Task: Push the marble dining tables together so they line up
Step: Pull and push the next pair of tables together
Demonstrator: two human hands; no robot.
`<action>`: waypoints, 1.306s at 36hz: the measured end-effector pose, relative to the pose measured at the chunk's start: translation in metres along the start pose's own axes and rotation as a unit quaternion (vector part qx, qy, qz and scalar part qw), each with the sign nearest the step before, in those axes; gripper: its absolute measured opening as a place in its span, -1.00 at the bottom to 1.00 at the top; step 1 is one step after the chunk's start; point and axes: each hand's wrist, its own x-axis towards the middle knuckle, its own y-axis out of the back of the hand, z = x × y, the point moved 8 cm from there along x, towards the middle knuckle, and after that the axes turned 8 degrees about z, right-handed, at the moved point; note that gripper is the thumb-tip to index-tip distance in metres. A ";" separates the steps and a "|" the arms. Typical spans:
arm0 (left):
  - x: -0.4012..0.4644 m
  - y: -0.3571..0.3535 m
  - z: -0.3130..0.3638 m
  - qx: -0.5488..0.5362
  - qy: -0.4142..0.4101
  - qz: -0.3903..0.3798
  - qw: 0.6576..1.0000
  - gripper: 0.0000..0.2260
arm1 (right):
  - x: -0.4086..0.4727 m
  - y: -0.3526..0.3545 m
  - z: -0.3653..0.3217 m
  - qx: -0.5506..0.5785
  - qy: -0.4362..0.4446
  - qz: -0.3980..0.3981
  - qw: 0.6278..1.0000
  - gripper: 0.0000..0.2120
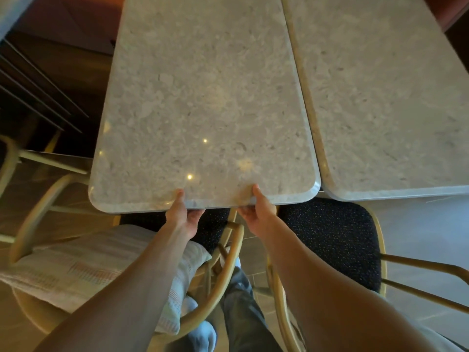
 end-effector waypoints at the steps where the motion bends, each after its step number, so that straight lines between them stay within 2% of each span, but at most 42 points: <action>1: -0.004 0.001 0.001 0.031 0.007 -0.001 0.999 -0.67 | -0.005 0.002 -0.003 -0.035 0.002 0.007 0.999 -0.74; 5: -0.032 0.011 0.017 0.163 0.017 -0.008 0.987 -0.76 | -0.033 -0.006 -0.011 -0.174 0.006 0.016 0.985 -0.85; 8: -0.065 0.015 0.043 0.176 -0.007 -0.006 0.984 -0.87 | -0.069 -0.039 -0.004 -0.244 0.024 -0.019 0.969 -0.76; 11: -0.100 0.019 0.096 0.164 -0.096 -0.028 0.981 -0.84 | -0.122 -0.096 0.010 -0.283 0.085 -0.074 0.953 -0.67; 15: -0.160 0.055 0.184 0.138 -0.238 -0.066 0.959 -0.77 | -0.227 -0.178 0.040 -0.257 0.212 -0.173 0.927 -0.83; 18: -0.209 0.118 0.244 0.097 -0.350 -0.078 0.928 -0.78 | -0.314 -0.218 0.083 -0.249 0.309 -0.261 0.880 -0.83; 21: -0.246 0.208 0.282 0.031 -0.409 -0.083 0.908 -0.81 | -0.385 -0.235 0.135 -0.225 0.381 -0.318 0.838 -0.83; 24: -0.276 0.311 0.312 -0.032 -0.459 -0.073 0.885 -0.79 | -0.443 -0.248 0.200 -0.205 0.399 -0.369 0.814 -0.79; 27: -0.302 0.411 0.338 -0.067 -0.500 -0.016 0.863 -0.78 | -0.491 -0.266 0.267 -0.221 0.391 -0.417 0.790 -0.79; 32: -0.344 0.534 0.387 -0.106 -0.546 0.035 0.830 -0.76 | -0.561 -0.296 0.357 -0.251 0.394 -0.464 0.753 -0.76; 38: -0.354 0.626 0.435 -0.123 -0.594 0.047 0.794 -0.76 | -0.606 -0.332 0.435 -0.288 0.418 -0.498 0.704 -0.78; 42: -0.332 0.668 0.464 -0.137 -0.602 0.046 0.786 -0.75 | -0.615 -0.371 0.470 -0.317 0.441 -0.515 0.663 -0.78; 47: -0.293 0.719 0.527 -0.134 -0.610 0.052 0.779 -0.75 | -0.619 -0.454 0.518 -0.329 0.456 -0.522 0.641 -0.78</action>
